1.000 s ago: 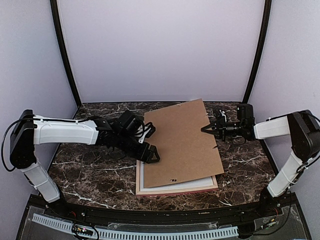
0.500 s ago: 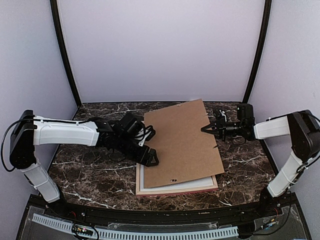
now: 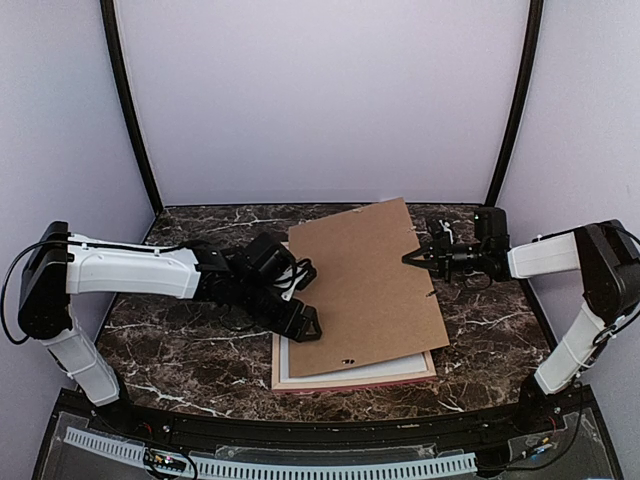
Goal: Put the photo into the frame
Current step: Adjust the fastener on the backboard.
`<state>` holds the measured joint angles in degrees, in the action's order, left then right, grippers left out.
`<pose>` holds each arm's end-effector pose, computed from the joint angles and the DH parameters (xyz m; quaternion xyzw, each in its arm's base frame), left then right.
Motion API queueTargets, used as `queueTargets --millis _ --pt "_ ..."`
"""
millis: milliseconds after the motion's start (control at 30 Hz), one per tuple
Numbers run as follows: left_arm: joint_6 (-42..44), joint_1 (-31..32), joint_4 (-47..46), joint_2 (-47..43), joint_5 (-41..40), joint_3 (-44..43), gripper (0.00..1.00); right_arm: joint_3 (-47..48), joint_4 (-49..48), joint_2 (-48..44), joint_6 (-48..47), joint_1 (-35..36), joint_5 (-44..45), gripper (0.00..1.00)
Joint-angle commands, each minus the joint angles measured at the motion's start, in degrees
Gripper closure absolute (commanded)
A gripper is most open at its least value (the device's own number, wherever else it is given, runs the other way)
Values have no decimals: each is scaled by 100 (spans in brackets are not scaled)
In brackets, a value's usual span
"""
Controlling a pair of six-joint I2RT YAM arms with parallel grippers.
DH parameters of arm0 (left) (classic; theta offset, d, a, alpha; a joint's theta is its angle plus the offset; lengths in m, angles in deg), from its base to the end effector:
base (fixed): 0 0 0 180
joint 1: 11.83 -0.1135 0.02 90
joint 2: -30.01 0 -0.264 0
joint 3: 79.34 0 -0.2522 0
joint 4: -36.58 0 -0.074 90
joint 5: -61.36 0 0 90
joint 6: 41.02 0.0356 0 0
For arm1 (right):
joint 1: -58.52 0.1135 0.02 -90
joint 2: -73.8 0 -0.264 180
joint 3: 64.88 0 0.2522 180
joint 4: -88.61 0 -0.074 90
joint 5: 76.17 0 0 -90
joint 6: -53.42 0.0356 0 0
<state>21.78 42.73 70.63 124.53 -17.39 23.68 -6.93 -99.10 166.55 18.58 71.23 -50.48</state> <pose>0.1967 -0.2883 0.2153 0.2536 0.9055 -0.2842 0.1869 0.3045 0.1016 0.1925 0.0026 0.7738 0.6233 0.1131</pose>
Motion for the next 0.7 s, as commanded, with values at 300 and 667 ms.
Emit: queueTargets --millis 300,667 --pt "-62 151 327 -222 -232 -53 20 117 -399 -119 -35 -23 -266 100" --pt "191 139 855 -421 -906 -630 16 167 -238 165 -217 -36 -285 100"
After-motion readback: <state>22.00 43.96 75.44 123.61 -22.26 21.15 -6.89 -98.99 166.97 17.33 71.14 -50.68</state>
